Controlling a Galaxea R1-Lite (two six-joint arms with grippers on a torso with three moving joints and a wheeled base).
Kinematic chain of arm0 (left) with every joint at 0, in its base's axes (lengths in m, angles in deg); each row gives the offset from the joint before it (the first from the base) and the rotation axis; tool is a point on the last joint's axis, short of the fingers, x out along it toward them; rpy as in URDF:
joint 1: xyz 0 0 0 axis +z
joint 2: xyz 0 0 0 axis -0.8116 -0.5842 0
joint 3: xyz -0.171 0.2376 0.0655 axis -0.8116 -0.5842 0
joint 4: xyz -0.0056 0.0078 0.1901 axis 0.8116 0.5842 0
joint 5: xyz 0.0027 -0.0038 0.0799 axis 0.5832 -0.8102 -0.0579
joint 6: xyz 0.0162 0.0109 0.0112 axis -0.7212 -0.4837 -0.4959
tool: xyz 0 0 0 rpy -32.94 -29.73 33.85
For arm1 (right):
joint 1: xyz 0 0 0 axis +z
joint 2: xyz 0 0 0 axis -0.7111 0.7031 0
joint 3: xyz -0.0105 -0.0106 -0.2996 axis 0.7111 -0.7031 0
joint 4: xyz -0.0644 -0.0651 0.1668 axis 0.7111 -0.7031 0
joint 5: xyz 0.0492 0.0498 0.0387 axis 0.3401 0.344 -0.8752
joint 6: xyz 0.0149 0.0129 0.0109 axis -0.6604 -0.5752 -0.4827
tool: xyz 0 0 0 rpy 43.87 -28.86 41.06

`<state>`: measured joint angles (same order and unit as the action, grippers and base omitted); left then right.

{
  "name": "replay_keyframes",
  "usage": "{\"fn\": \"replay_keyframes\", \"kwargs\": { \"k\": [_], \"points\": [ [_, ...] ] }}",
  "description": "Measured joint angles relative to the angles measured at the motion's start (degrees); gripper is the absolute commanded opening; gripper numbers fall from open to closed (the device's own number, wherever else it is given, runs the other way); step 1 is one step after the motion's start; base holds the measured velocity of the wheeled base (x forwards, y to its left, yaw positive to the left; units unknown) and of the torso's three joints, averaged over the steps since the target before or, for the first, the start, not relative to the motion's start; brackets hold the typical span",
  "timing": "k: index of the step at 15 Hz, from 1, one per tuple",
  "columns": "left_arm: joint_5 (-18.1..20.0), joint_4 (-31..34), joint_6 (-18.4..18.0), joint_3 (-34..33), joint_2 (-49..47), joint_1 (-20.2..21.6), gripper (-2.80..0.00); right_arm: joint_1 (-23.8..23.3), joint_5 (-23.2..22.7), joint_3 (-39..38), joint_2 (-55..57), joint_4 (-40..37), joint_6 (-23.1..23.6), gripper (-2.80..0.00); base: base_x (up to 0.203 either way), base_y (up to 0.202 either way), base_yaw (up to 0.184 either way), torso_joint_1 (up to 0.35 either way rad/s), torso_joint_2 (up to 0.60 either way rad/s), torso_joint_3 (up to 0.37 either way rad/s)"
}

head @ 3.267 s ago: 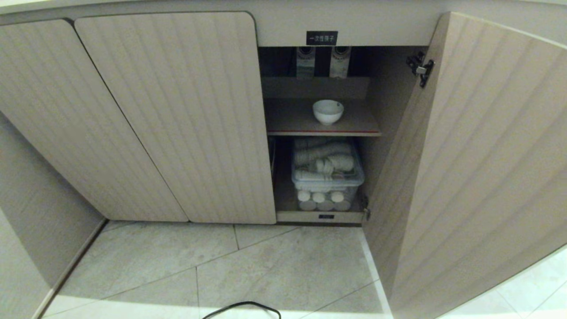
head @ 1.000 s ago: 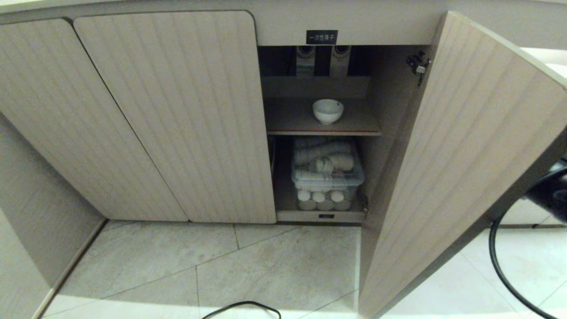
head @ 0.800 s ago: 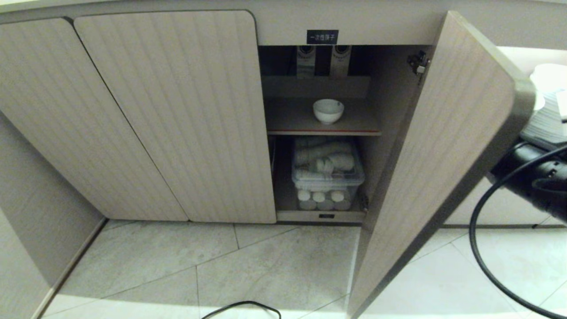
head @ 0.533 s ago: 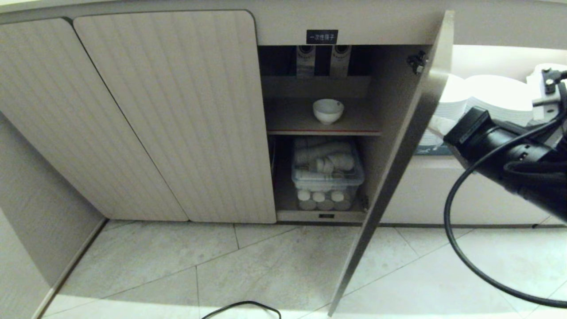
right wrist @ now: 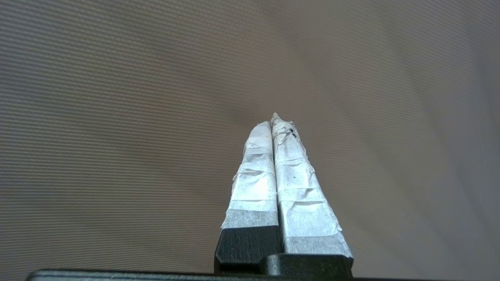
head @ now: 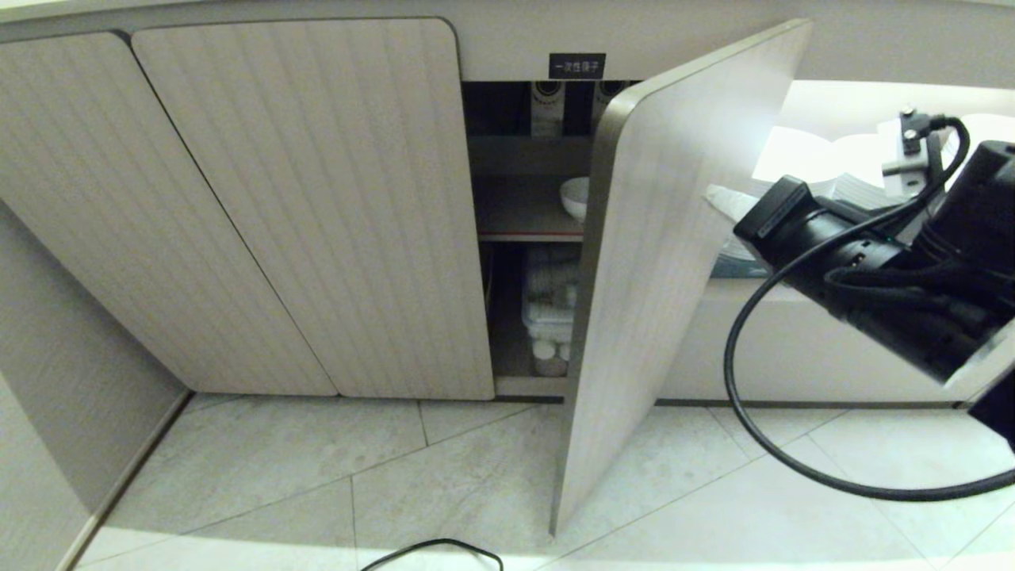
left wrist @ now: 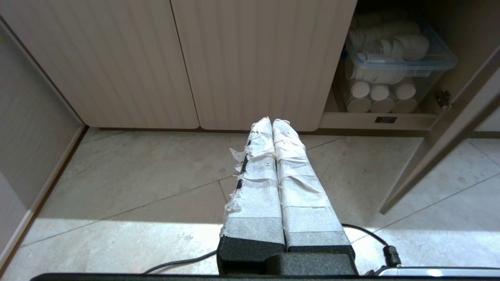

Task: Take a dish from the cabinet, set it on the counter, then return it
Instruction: Close the cabinet door

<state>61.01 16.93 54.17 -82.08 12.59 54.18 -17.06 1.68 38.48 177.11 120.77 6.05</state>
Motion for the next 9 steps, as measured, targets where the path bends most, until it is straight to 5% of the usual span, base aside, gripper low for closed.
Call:
{"fn": "replay_keyframes", "kwargs": {
  "k": [9],
  "points": [
    [-0.02, 0.02, 0.01, 0.00, 0.00, 0.00, -2.80, -0.20, 4.13, 12.16, 9.37, 0.45, 2.63, -2.80, 0.000, 0.000, 0.000, 0.000, 0.00, 0.000]
  ]
}}
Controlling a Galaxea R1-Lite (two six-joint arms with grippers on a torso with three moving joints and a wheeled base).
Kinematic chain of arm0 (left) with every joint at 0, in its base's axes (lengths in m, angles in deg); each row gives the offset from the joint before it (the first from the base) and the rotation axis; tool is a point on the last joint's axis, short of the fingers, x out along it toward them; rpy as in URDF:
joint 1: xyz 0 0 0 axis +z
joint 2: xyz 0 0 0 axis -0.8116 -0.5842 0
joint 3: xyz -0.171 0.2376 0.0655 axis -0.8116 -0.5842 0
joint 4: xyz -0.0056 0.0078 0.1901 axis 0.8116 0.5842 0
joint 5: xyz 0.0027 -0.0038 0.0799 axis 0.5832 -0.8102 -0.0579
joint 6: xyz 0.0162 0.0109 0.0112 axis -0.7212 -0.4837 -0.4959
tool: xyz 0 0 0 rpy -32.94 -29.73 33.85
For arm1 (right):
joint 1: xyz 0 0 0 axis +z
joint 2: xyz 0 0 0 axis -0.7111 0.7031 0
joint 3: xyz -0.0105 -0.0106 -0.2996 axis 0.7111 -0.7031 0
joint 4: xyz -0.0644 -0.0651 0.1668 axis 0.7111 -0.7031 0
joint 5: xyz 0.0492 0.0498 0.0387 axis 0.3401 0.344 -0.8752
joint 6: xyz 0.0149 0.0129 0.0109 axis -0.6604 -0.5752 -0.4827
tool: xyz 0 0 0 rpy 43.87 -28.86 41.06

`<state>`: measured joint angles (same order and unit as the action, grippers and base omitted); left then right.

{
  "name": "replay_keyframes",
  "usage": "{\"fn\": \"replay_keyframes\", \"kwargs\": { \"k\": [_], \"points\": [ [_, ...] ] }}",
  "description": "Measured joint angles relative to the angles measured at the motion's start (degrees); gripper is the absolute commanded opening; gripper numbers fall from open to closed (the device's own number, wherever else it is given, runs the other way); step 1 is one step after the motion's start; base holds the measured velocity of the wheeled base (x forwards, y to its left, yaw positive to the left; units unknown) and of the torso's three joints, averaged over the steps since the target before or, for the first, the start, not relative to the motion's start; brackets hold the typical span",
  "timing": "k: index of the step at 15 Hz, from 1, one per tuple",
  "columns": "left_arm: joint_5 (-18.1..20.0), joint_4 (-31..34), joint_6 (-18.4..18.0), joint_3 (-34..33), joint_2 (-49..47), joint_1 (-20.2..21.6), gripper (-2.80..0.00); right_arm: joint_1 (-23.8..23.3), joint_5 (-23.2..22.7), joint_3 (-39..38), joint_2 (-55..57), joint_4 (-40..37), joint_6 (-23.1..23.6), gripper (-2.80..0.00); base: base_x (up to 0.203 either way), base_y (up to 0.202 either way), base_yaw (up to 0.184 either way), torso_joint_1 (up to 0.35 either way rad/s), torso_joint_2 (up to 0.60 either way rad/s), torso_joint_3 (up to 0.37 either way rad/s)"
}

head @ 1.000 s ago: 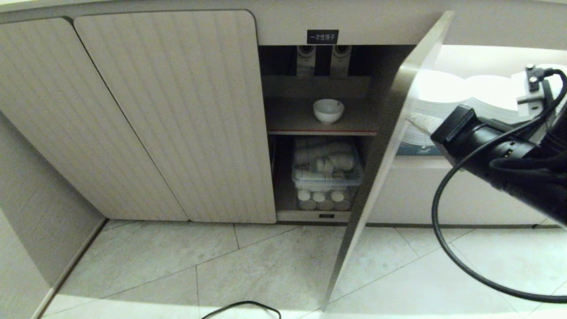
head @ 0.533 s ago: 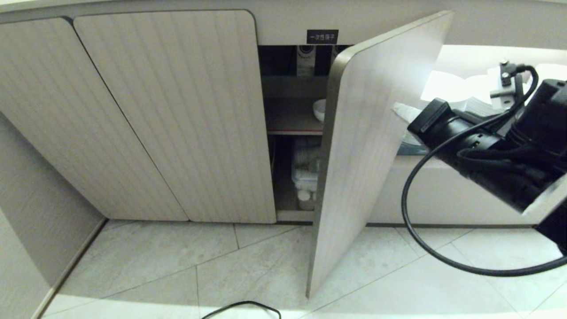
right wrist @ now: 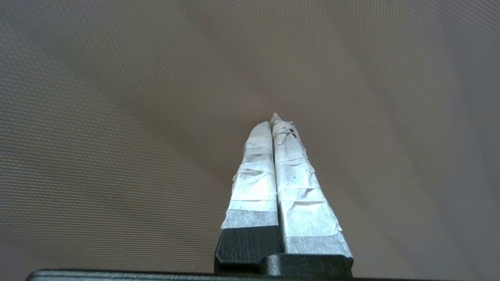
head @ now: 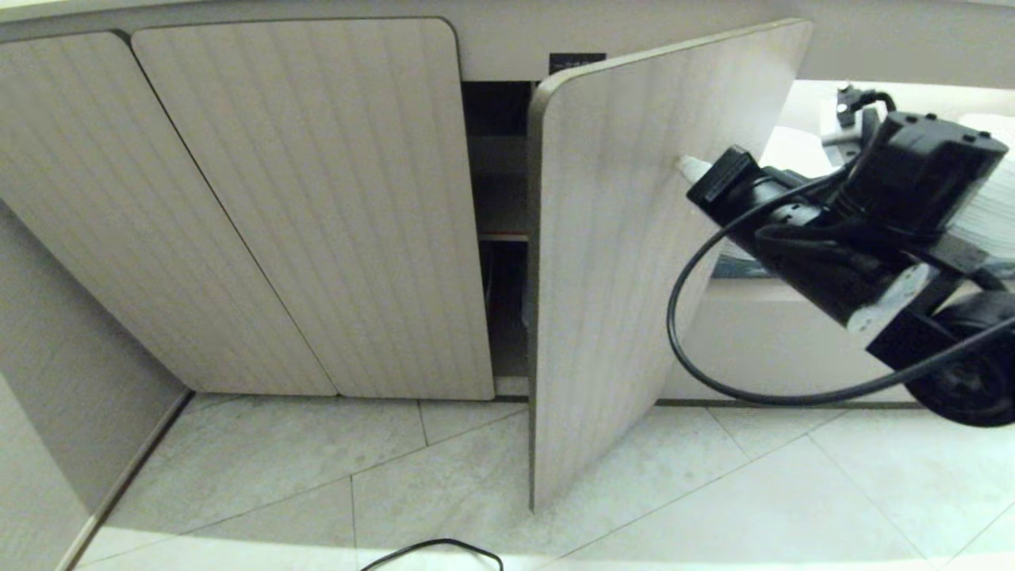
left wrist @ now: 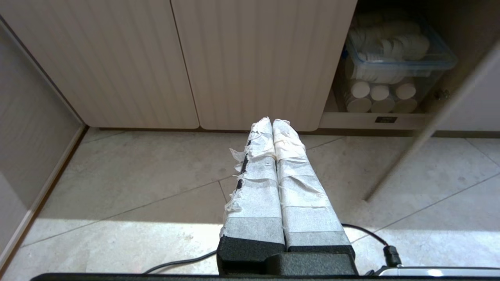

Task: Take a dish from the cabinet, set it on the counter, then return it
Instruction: Close the cabinet door

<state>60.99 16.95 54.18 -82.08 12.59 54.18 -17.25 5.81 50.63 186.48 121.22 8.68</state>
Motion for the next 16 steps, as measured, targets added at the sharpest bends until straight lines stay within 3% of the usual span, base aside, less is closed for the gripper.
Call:
{"fn": "replay_keyframes", "kwargs": {
  "k": [3, 8, 12, 16],
  "points": [
    [0.00, -0.02, 0.00, 0.00, 0.00, 0.00, -2.80, 0.01, 2.40, 7.15, 5.30, 0.00, 0.53, -2.80, 0.000, 0.000, 0.000, 0.000, 0.00, 0.000],
    [0.02, 0.00, 0.00, 0.02, 0.00, 0.00, -2.80, -0.63, 7.69, 23.31, 16.41, 1.08, 5.39, -2.80, 0.000, 0.000, 0.000, 0.000, 0.00, 0.000],
    [0.00, -0.02, 0.00, 0.02, 0.00, -0.02, -2.80, -1.36, 8.97, 26.04, 20.39, 1.47, 8.87, -2.80, 0.000, 0.000, 0.000, 0.000, 0.00, 0.000],
    [0.02, 0.00, 0.00, 0.02, 0.00, 0.00, -2.80, -2.42, 9.02, 22.62, 18.48, 3.49, 10.45, -2.80, 0.000, 0.000, 0.000, 0.000, 0.00, 0.000]
  ]
}}
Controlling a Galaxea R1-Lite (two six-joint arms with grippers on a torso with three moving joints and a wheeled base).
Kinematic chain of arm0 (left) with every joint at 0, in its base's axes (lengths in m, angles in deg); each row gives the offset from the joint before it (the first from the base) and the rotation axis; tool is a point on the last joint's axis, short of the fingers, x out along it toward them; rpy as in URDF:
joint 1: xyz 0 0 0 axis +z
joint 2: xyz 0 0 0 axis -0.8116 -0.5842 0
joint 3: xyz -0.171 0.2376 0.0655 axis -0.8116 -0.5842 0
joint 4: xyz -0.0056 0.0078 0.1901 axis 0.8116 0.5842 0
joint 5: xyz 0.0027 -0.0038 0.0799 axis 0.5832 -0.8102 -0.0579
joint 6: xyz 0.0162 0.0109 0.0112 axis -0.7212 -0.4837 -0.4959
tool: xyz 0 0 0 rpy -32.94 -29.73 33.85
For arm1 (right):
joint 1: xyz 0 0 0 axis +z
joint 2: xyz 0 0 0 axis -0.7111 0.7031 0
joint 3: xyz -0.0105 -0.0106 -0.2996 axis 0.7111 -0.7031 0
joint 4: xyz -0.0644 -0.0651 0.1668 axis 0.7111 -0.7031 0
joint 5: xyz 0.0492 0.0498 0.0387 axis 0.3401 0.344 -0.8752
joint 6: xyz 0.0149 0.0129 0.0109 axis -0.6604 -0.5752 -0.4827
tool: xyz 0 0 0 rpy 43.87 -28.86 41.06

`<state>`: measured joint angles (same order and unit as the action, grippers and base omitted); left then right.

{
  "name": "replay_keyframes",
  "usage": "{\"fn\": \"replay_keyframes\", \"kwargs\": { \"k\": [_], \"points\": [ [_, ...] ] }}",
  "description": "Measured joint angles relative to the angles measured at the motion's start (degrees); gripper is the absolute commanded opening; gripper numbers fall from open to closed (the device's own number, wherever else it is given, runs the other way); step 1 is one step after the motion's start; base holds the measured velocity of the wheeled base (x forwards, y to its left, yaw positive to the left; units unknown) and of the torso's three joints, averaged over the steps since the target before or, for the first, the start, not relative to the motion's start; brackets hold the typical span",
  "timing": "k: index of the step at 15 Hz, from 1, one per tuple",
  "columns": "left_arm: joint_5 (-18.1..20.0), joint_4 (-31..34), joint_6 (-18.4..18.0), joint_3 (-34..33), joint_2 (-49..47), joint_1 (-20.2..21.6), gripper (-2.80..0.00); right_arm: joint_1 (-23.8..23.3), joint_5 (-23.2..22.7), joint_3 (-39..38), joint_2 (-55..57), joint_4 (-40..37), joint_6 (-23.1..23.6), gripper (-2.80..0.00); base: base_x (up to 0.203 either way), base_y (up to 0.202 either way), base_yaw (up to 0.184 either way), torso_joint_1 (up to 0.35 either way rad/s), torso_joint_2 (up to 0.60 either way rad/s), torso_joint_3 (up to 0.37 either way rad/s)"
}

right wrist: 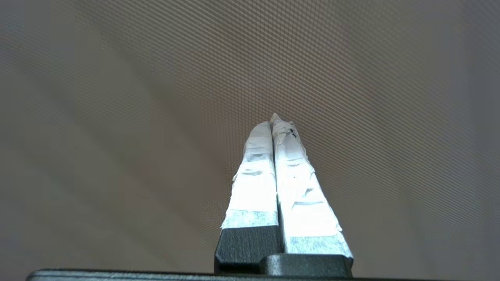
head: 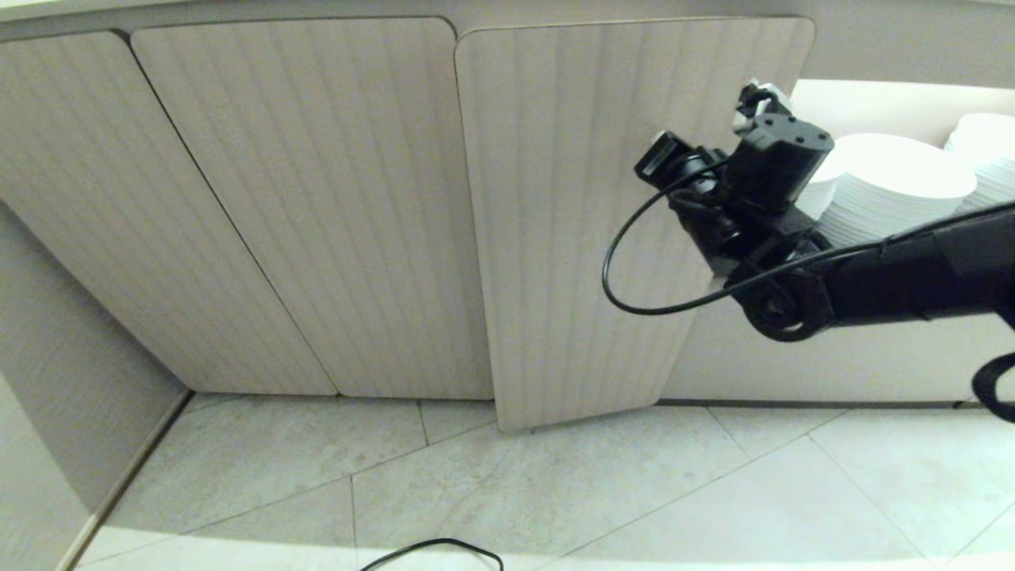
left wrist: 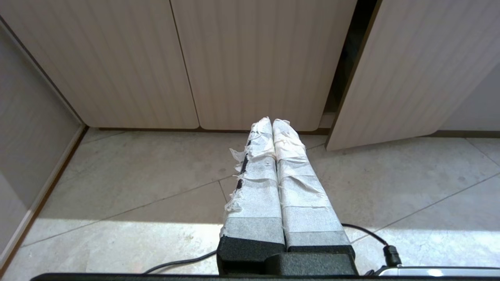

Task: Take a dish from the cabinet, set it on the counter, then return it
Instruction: Close the cabinet door

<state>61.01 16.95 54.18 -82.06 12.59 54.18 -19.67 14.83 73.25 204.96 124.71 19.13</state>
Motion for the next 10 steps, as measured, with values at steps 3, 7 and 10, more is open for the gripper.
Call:
{"fn": "replay_keyframes", "kwargs": {
  "k": [3, 7, 10],
  "points": [
    [0.00, -0.02, -0.01, 0.00, 0.00, 0.00, -2.80, -0.49, -0.10, -6.97, -5.54, -0.13, 0.53, -2.80, 0.000, 0.000, 0.000, 0.000, 0.00, 0.000],
    [-0.02, -0.02, -0.01, 0.00, 0.00, -0.02, -2.80, -0.54, -0.35, -21.34, -18.04, -0.98, 0.74, -2.80, 0.000, 0.000, 0.000, 0.000, 0.00, 0.000],
    [0.00, 0.00, -0.01, 0.00, 0.00, -0.02, -2.80, -0.54, -0.52, -32.75, -29.76, -3.19, 2.29, -2.80, 0.000, 0.000, 0.000, 0.000, 0.00, 0.000]
  ]
}}
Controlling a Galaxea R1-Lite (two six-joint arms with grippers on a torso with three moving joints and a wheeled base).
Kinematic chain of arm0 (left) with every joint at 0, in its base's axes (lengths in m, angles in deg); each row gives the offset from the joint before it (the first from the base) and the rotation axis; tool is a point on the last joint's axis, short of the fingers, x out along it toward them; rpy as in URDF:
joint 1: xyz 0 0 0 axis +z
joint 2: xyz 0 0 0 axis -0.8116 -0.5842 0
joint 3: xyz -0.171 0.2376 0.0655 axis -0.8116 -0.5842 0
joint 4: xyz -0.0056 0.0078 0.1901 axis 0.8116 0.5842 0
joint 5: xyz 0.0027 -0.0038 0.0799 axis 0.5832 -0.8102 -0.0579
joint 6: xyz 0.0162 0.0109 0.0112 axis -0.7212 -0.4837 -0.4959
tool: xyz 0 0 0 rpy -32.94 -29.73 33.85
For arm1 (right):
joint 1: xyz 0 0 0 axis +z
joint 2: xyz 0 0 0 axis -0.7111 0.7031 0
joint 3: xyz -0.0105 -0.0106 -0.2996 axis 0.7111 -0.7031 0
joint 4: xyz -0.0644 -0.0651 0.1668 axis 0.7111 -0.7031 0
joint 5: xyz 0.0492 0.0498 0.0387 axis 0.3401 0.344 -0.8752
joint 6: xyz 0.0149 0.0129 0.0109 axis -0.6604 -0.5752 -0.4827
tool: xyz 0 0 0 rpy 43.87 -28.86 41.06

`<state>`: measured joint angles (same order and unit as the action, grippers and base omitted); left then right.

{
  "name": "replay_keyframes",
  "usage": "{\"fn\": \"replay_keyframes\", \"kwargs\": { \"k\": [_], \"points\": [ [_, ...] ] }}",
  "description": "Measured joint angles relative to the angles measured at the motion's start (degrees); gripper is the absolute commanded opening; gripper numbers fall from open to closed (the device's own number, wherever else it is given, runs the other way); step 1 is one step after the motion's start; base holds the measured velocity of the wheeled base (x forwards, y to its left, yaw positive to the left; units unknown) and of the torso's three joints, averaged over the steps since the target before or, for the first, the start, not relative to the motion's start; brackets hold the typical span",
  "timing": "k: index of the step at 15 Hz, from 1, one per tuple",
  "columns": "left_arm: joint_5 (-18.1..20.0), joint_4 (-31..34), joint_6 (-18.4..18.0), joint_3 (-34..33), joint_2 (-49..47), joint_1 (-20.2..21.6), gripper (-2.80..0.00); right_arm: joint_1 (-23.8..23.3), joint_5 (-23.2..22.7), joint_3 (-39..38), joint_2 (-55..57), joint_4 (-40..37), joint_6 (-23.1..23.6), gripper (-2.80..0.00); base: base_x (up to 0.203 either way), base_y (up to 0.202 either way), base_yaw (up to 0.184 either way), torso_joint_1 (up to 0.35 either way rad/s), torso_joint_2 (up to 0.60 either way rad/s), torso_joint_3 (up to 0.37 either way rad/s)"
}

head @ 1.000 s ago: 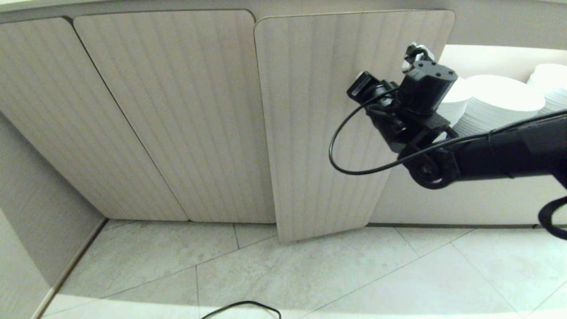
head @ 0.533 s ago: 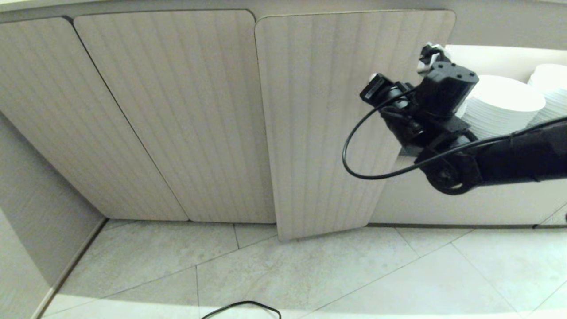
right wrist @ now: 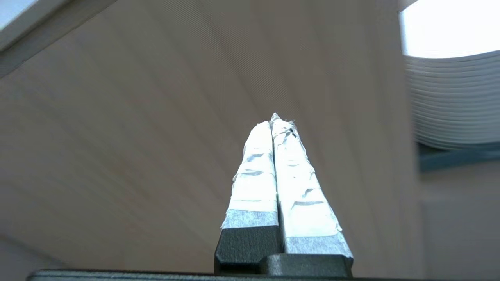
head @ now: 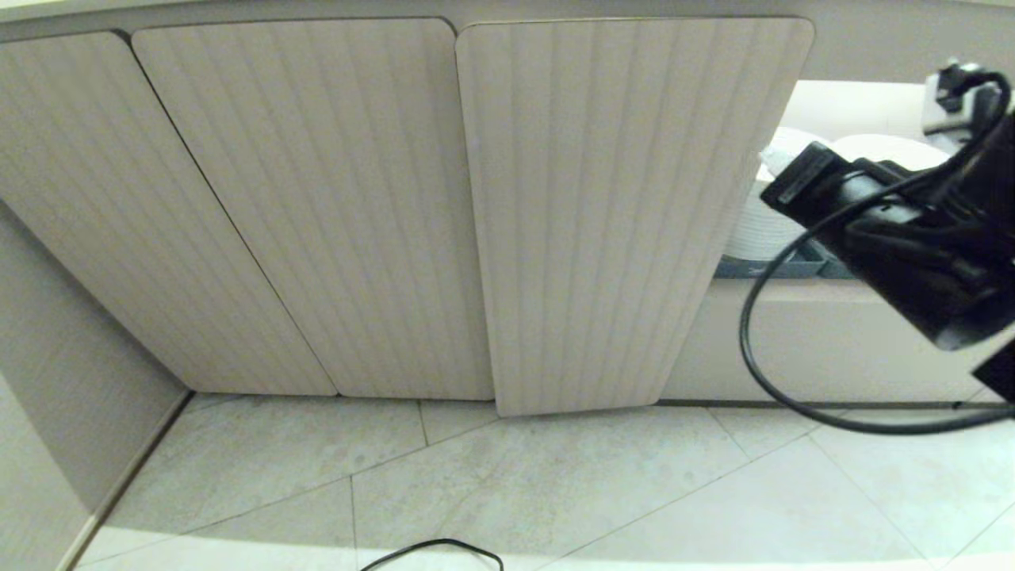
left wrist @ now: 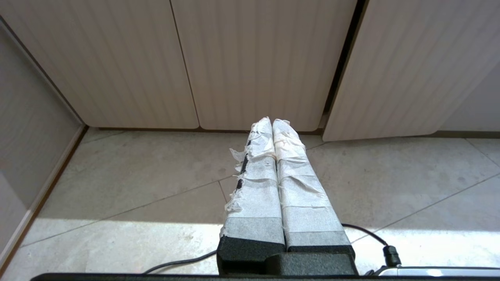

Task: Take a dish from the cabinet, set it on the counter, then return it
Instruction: Close the cabinet door

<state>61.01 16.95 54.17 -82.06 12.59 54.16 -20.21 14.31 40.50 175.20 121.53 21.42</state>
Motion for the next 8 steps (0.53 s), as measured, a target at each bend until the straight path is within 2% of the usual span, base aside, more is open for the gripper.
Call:
{"fn": "replay_keyframes", "kwargs": {
  "k": [8],
  "points": [
    [-0.02, -0.02, 0.01, -0.02, 0.00, 0.02, -2.80, -0.10, -0.51, -24.04, -30.47, -8.20, 6.56, -2.80, 0.000, 0.000, 0.000, 0.000, 0.00, 0.000]
  ]
}}
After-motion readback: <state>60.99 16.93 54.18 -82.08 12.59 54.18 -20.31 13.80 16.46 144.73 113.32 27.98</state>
